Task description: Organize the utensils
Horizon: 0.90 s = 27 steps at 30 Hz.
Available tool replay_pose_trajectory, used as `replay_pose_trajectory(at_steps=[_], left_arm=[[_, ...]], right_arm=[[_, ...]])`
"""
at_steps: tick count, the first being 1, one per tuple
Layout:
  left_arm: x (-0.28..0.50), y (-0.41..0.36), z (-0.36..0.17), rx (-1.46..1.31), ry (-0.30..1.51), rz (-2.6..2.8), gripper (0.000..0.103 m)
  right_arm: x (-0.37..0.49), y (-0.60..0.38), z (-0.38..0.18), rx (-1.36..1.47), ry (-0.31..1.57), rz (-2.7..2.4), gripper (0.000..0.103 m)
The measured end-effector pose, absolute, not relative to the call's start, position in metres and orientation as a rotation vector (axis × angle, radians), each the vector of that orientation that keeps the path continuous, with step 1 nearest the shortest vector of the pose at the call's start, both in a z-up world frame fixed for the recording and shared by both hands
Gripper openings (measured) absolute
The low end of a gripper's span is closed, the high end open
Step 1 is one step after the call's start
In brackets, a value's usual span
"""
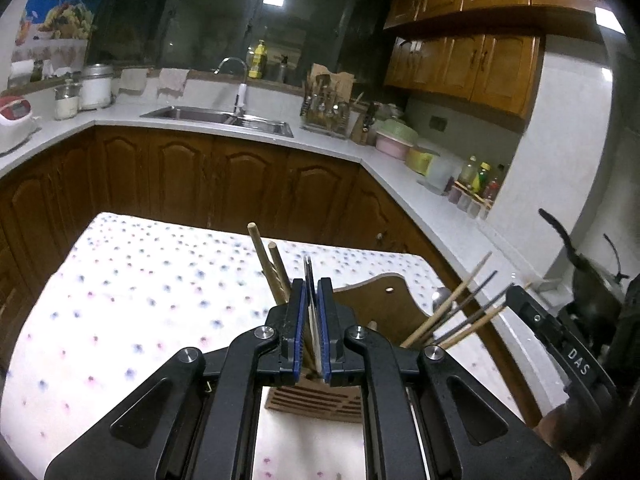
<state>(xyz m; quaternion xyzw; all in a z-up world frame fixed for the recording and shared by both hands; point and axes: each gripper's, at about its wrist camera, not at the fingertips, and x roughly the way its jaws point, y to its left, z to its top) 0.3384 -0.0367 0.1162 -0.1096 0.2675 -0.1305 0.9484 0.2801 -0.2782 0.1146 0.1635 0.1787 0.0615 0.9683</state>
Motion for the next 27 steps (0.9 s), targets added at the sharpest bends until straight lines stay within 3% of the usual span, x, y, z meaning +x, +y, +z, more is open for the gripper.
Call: replay_pose_trajectory(at_steps=[3, 5, 7, 9, 11, 13, 18, 27], left_arm=[[0.334, -0.034, 0.119, -0.233, 0.539, -0.268, 0.009], [0.330, -0.030, 0.121, -0.245, 0.536, -0.271, 0.013], [0.323, -0.026, 0.124, -0.256, 0.526, -0.267, 0.019], [0.316, -0.022, 0.125, -0.266, 0.516, -0.259, 0.029], [0.304, -0.015, 0.126, -0.280, 0.508, -0.245, 0.042], [0.295, -0.008, 0.124, -0.289, 0.501, -0.226, 0.052], [0.261, 0.011, 0.111, -0.311, 0.492, -0.171, 0.069], [0.201, 0.034, 0.070, -0.348, 0.566, -0.116, 0.074]], right_arm=[[0.277, -0.283, 0.116, 0.351, 0.358, 0.119, 0.022], [0.272, -0.287, 0.119, 0.369, 0.341, 0.110, 0.041], [0.267, -0.292, 0.123, 0.391, 0.324, 0.115, 0.047], [0.260, -0.296, 0.127, 0.408, 0.306, 0.117, 0.054], [0.252, -0.297, 0.128, 0.417, 0.292, 0.125, 0.075], [0.244, -0.298, 0.128, 0.421, 0.277, 0.132, 0.086], [0.221, -0.298, 0.118, 0.443, 0.281, 0.147, 0.087], [0.172, -0.283, 0.080, 0.456, 0.360, 0.182, 0.087]])
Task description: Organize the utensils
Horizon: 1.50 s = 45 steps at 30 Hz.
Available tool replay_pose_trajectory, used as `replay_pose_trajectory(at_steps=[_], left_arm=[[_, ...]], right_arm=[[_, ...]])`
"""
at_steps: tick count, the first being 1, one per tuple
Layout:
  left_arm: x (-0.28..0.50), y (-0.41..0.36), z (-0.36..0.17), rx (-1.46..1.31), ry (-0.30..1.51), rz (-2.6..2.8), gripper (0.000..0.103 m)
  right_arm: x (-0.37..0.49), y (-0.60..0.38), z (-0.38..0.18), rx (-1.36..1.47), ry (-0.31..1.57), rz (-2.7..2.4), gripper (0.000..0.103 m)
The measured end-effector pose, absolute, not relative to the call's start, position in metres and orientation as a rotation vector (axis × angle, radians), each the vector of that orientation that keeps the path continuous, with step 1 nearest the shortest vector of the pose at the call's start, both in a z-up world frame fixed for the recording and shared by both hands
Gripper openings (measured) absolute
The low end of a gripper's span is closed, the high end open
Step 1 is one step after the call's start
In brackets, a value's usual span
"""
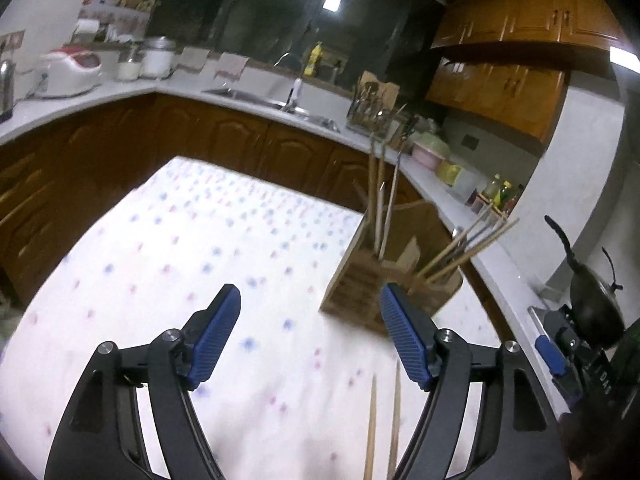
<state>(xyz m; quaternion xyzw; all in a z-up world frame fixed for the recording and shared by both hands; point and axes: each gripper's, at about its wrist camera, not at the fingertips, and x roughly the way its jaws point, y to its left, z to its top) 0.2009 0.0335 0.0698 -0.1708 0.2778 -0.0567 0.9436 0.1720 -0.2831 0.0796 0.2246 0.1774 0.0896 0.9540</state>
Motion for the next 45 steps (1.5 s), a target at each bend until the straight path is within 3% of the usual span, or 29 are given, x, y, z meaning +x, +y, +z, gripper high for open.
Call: replay_pose_trajectory(at_steps=[8, 16, 19, 22, 23, 28, 45], left_arm=[[0.157, 0.042, 0.046, -0.332, 0.605, -0.082, 0.074], [0.123, 0.037, 0.056, -0.285, 0.557, -0.085, 0.076], [0.106, 0.032, 0.065, -0.259, 0.495, -0.080, 0.088], [0.087, 0.027, 0.069, -0.206, 0.431, -0.061, 0.101], [0.083, 0.025, 0.069, -0.190, 0.417, -0.051, 0.103], [0.065, 0.019, 0.060, -0.118, 0.379, -0.018, 0.103], [0.035, 0.021, 0.018, -0.068, 0.359, 0.031, 0.103]], right_arm=[[0.133, -0.278, 0.054, 0.488, 0.393, 0.186, 0.087], [0.103, -0.274, 0.043, 0.501, 0.411, 0.204, 0.088], [0.091, -0.273, 0.054, 0.481, 0.383, 0.211, 0.088], [0.070, -0.270, 0.070, 0.410, 0.304, 0.195, 0.103], [0.061, -0.268, 0.073, 0.376, 0.263, 0.176, 0.103], [0.034, -0.259, 0.069, 0.269, 0.176, 0.126, 0.103], [0.005, -0.246, 0.035, 0.189, 0.179, 0.130, 0.103]])
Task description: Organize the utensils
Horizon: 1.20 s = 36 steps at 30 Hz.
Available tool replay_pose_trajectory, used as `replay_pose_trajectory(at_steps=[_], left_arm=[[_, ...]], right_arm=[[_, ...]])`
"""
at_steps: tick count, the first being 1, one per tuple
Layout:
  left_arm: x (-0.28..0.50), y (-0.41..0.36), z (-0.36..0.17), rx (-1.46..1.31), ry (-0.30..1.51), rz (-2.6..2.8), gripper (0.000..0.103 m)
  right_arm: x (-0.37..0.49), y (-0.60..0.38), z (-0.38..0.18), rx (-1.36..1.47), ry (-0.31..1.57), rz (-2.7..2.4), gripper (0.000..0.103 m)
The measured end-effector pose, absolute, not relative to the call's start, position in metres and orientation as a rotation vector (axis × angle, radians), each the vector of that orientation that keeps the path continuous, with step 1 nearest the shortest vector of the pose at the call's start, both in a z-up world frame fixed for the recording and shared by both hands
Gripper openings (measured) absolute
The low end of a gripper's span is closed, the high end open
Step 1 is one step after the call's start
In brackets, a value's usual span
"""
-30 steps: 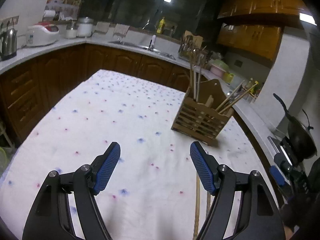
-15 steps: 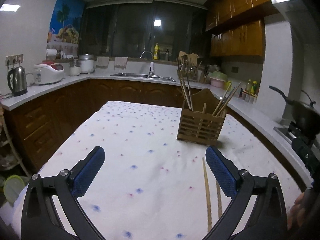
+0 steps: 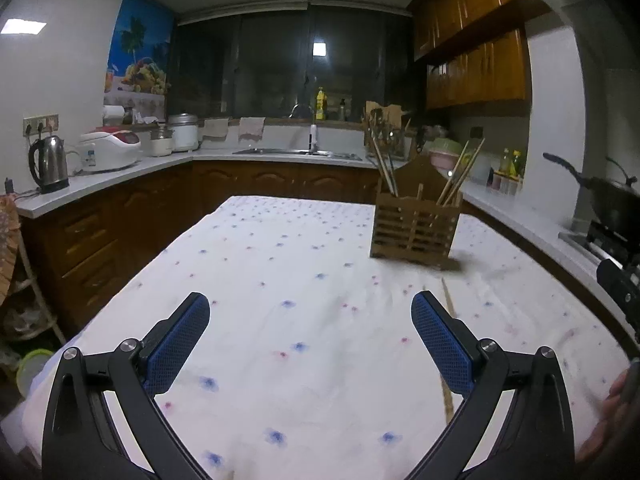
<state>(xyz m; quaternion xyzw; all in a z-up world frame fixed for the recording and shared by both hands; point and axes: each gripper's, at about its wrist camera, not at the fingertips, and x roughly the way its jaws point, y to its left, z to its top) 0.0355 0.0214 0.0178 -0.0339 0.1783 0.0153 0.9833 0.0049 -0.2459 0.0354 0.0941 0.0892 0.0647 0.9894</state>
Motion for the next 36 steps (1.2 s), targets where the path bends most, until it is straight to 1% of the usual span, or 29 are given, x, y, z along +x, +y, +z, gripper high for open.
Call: replay_pose_trajectory(at_steps=[11, 36], left_arm=[[0.030, 0.015, 0.005, -0.063, 0.381, 0.037, 0.103], [0.016, -0.009, -0.005, 0.010, 0.343, 0.035, 0.103]], right_arm=[[-0.004, -0.243, 0.018, 0.152, 0.187, 0.110, 0.103], [-0.020, -0.245, 0.008, 0.116, 0.159, 0.097, 0.103]])
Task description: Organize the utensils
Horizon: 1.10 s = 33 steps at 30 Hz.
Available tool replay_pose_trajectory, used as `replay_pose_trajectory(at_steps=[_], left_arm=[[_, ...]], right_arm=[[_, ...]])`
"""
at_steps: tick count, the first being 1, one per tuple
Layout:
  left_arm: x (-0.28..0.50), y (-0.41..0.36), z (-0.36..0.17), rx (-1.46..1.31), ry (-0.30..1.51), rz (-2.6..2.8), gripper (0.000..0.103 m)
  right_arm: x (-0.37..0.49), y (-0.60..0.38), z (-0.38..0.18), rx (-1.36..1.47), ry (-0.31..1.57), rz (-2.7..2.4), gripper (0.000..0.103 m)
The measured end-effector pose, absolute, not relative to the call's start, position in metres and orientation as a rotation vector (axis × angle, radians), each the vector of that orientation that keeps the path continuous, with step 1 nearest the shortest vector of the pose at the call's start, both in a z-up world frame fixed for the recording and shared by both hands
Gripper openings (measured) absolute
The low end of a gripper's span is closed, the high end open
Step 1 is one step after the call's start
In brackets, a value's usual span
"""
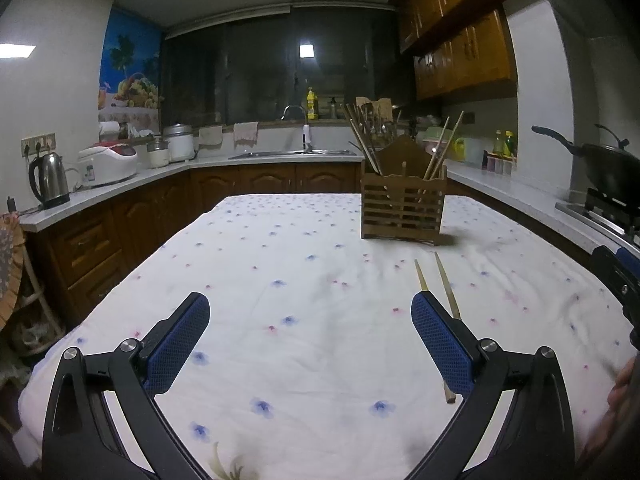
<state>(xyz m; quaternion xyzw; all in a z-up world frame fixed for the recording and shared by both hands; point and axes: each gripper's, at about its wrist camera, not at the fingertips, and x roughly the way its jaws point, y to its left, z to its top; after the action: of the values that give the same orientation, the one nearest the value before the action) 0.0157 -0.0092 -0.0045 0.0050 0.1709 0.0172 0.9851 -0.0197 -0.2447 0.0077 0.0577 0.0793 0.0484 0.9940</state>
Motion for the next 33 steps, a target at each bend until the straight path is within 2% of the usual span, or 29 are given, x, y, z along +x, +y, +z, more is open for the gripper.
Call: replay_pose_trajectory(at_steps=[33], left_arm=[[0.011, -0.020, -0.003, 0.048, 0.317, 0.041, 0.103]], right_arm=[[-0.020, -0.245, 0.009, 0.110, 0.137, 0.104, 0.103]])
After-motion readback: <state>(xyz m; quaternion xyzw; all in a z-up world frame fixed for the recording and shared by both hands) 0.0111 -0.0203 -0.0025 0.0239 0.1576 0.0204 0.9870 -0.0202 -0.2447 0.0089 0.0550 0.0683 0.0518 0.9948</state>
